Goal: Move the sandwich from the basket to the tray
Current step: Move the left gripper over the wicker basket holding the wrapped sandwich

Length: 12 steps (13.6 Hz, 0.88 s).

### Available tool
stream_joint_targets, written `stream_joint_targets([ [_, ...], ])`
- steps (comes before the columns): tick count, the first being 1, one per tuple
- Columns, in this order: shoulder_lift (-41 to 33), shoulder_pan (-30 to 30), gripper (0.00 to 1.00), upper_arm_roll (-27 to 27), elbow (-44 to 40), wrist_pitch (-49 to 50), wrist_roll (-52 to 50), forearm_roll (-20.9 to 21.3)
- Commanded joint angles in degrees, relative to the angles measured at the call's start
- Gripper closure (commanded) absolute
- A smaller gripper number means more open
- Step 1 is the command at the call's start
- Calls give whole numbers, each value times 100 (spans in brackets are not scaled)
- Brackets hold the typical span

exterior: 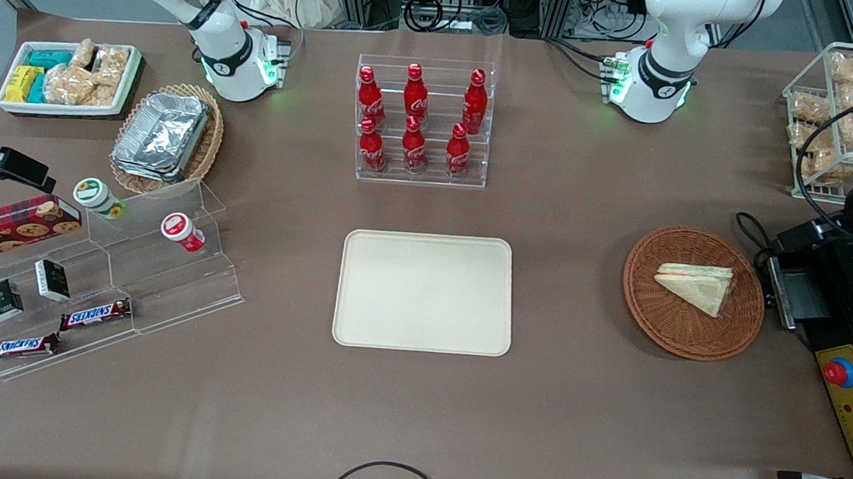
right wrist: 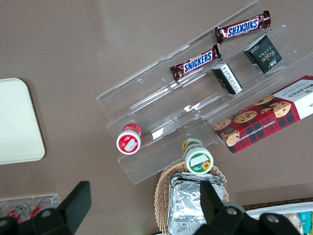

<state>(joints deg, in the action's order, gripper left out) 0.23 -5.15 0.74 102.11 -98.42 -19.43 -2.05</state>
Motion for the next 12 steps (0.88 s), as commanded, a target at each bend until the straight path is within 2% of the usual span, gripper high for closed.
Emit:
stream_joint_targets([
  [1, -409, -56, 0, 23, 931, -737, -421, -68],
  [6, -541, -170, 0, 23, 2136, -1933, -921, -85],
  [9, -498, -266, 0, 23, 2507, -2374, -1115, -111],
  [12, -471, -390, 0, 23, 2997, -2935, -1133, -366],
])
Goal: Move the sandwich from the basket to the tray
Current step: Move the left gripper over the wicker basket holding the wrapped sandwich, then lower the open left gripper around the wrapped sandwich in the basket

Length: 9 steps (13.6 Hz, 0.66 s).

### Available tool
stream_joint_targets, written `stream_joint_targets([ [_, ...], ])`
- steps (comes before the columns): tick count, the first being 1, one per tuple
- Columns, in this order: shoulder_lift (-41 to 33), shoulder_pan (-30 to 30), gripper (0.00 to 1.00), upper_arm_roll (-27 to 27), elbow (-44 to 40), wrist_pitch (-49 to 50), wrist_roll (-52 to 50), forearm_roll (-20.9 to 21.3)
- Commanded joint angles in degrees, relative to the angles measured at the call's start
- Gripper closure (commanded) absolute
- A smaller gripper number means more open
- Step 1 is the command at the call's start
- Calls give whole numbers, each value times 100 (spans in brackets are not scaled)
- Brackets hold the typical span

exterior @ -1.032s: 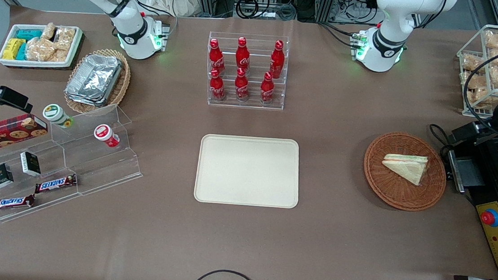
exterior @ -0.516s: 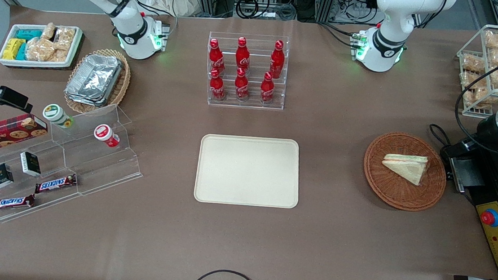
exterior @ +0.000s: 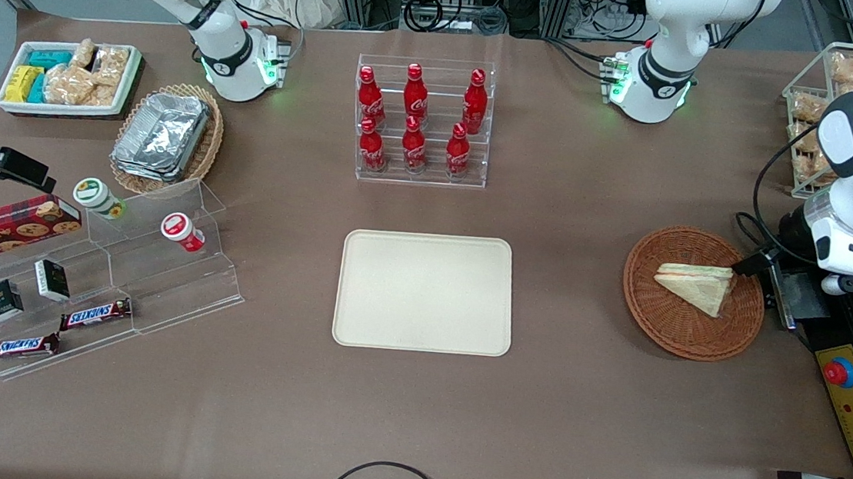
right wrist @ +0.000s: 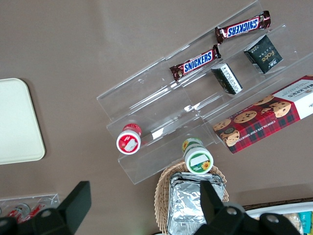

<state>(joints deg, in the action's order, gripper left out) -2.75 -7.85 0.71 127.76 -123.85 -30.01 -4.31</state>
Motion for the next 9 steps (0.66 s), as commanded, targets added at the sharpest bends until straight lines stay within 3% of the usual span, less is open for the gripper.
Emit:
stream_joint_targets([
  [1, -156, -164, 0, 25, 634, -673, -75, -149],
  [9, 266, -200, 0, 25, 1216, -1870, -75, -719],
])
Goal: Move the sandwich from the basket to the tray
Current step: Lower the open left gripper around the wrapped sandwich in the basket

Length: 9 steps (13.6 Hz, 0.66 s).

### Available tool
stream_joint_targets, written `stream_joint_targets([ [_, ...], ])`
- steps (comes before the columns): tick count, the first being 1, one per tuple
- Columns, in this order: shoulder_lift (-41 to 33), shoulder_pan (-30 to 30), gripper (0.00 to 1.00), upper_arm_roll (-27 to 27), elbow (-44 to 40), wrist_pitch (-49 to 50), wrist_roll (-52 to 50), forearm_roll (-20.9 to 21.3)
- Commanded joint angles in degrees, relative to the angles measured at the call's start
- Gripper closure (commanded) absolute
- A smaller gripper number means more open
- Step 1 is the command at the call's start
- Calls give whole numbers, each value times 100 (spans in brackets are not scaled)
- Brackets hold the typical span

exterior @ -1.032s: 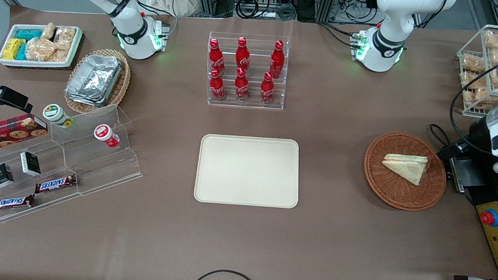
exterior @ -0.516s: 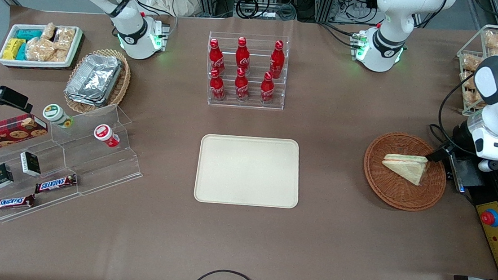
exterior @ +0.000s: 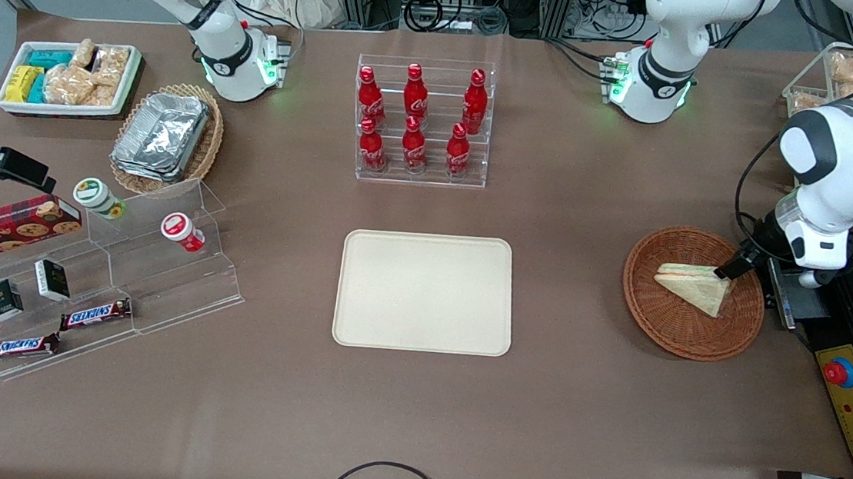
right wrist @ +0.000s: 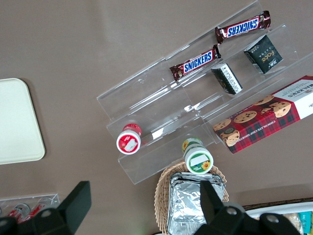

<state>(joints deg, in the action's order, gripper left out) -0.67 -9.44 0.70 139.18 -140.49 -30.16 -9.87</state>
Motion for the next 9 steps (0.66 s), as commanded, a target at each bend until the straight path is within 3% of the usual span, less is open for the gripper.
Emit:
stream_joint_targets([
  [1, 110, -40, 0, 27, 83, -337, -61, -295],
  [9, 602, -40, 0, 27, 83, -1058, -96, -709],
])
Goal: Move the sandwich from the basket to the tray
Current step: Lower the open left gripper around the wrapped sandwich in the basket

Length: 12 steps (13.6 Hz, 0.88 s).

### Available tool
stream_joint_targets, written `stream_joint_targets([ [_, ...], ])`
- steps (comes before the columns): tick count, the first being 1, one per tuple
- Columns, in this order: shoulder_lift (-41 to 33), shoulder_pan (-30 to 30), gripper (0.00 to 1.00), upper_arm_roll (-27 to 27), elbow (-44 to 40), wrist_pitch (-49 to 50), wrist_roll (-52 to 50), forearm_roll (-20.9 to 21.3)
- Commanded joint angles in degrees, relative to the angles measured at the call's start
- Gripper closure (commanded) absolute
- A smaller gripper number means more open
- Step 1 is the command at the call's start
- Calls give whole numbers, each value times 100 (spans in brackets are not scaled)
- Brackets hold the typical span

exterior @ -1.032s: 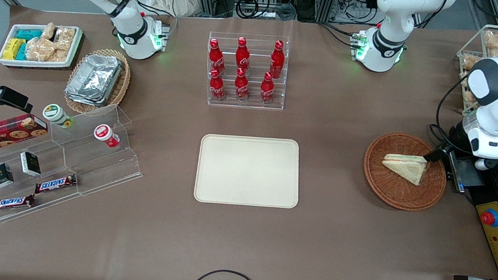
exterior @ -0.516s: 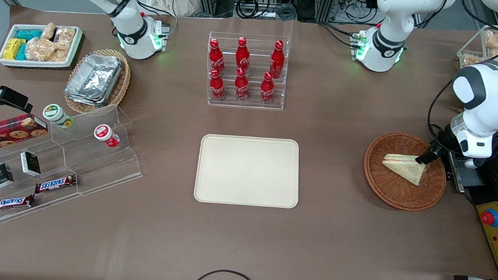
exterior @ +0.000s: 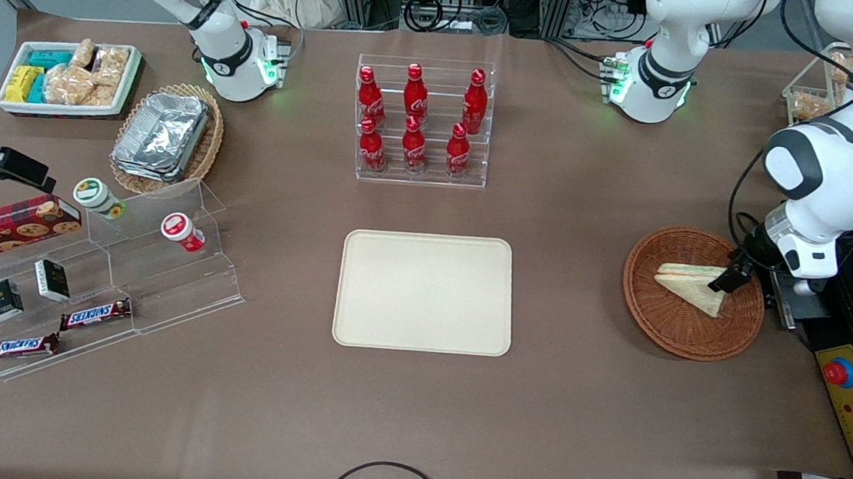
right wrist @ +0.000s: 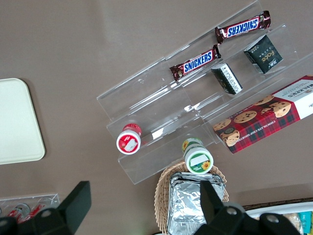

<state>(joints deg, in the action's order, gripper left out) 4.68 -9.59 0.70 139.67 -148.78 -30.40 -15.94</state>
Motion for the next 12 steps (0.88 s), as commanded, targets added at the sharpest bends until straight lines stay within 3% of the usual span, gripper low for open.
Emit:
stream_joint_targets([
  [1, 129, -26, 0, 36, 25, -257, -80, -137],
  [9, 367, 1, 2, 45, 25, -591, -89, -295],
  [11, 385, 27, 19, 45, 16, -609, -132, -295],
  [12, 385, 36, 34, 53, 16, -609, -133, -295],
])
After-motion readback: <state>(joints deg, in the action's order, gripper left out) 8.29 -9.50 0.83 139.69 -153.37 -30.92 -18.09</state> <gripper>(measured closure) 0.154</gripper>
